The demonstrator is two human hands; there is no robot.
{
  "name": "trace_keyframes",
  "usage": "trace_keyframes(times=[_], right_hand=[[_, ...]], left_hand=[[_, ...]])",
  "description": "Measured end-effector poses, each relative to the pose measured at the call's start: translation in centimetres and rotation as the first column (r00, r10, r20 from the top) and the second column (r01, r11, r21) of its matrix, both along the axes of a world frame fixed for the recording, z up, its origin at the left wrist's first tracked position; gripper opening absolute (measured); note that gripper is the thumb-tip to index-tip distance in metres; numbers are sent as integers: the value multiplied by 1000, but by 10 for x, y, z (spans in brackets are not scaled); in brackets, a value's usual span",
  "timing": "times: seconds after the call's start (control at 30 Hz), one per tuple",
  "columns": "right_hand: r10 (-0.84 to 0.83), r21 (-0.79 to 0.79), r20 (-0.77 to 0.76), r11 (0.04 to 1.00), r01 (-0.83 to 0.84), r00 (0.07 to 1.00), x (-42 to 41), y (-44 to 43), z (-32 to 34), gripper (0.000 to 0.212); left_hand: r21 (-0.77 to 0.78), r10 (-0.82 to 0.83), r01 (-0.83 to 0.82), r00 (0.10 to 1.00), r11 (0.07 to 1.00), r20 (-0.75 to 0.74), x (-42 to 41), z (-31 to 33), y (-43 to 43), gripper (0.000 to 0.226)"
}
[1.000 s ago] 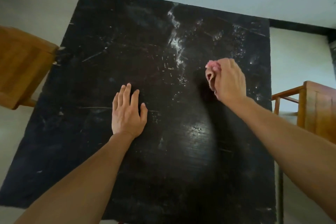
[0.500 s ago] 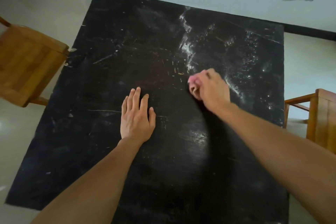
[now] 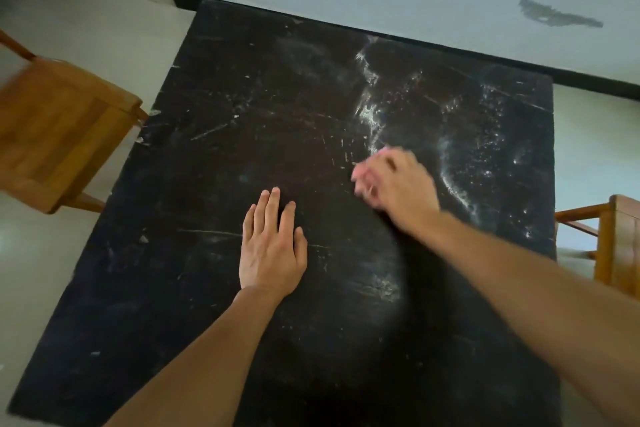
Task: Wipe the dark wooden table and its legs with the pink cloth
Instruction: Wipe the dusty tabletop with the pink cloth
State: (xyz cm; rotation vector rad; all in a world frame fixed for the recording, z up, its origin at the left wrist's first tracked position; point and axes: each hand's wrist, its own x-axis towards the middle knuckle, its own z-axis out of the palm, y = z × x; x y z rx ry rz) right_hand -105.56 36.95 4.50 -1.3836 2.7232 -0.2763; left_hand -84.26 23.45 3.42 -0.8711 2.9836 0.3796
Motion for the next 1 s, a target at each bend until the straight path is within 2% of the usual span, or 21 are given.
trace_keyframes(times=[0.1,0.17,0.23,0.3,0.4,0.47,0.53,0.6,0.7,0.77,0.83,0.9,0.97,1.0], right_hand=[[-358,60,9,932,356,934,-79,-27,26,23],[-433,-28,-12,901,433,901,-85,-25,49,24],[-375,-127,-25,921,369,927,-56,-12,58,24],[-198,-170,-12,966,193,980,-7,3,53,24],[115,-113,22,987,-112,993,52,22,29,23],[202,-106,41,975,-197,978,60,25,12,22],[217,-154,35,966,-209,976,45,17,1,21],[146,-180,10,973,-142,989,15,1,-5,21],[-144,-167,-31,976,137,989,-60,-34,0,22],[-364,-106,-22,927,360,931,-115,-54,12,22],[-477,-107,13,873,475,879,-150,-69,27,22],[-421,-210,30,884,418,906,-137,-73,37,18],[-220,-281,59,932,227,974,-85,-67,40,14],[-94,-259,65,960,107,993,-56,-61,37,15]], left_hand=[[-1,-1,1,1000,1000,8,1,2,0,51],[10,-4,4,1000,1000,12,3,3,-2,50],[19,-26,26,1000,999,5,2,6,-5,47],[26,-25,26,999,999,-34,-12,11,-16,41],[16,54,-53,995,998,-83,-50,19,-52,42],[11,104,-103,993,995,-58,-76,23,-78,47],[25,165,-165,986,986,-3,-92,18,-92,51],[8,195,-195,980,981,33,-98,10,-94,54],[4,177,-177,984,984,12,-101,-1,-92,53],[14,176,-176,984,984,-16,-103,-1,-92,52],[13,176,-176,984,984,-10,-102,-3,-93,52],[15,178,-178,984,984,23,-100,-3,-93,53],[24,182,-183,983,983,33,-99,0,-93,53],[30,184,-185,982,982,31,-100,2,-93,53]])
